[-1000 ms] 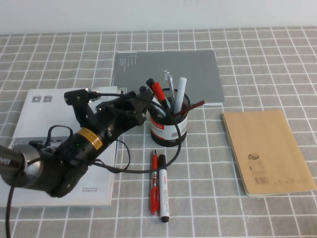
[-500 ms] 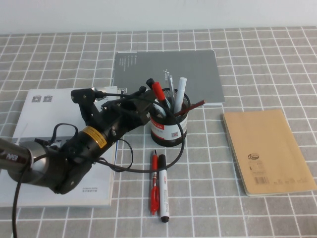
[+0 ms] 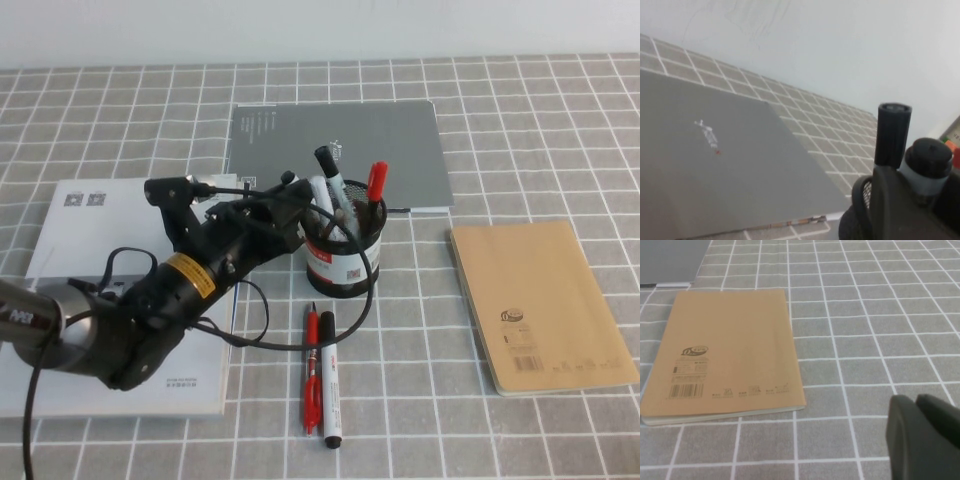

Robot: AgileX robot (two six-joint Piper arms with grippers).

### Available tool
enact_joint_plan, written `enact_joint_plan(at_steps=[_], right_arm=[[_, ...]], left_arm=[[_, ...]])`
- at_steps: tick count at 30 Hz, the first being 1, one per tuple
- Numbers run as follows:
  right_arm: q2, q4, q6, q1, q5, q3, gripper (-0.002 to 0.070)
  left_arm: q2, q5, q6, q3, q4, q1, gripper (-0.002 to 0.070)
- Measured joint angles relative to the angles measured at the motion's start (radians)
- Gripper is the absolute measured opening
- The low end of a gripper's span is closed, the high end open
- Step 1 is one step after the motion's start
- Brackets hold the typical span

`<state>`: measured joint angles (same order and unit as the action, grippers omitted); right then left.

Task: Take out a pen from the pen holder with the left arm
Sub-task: 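Take a marker out of the pen holder and lay it on the table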

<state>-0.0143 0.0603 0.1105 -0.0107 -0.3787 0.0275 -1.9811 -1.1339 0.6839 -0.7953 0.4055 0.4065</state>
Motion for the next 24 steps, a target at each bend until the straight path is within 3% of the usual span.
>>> enact_joint_plan(at_steps=[15, 24], right_arm=[[0.0, 0.0, 0.0, 0.0, 0.0, 0.0, -0.0013], [0.0, 0.0, 0.0, 0.0, 0.0, 0.0, -0.0013]], left_arm=[[0.184, 0.052, -0.097, 0.0, 0.064, 0.0, 0.0115], [0.451, 0.376, -0.103, 0.0, 0.207, 0.0, 0.0115]])
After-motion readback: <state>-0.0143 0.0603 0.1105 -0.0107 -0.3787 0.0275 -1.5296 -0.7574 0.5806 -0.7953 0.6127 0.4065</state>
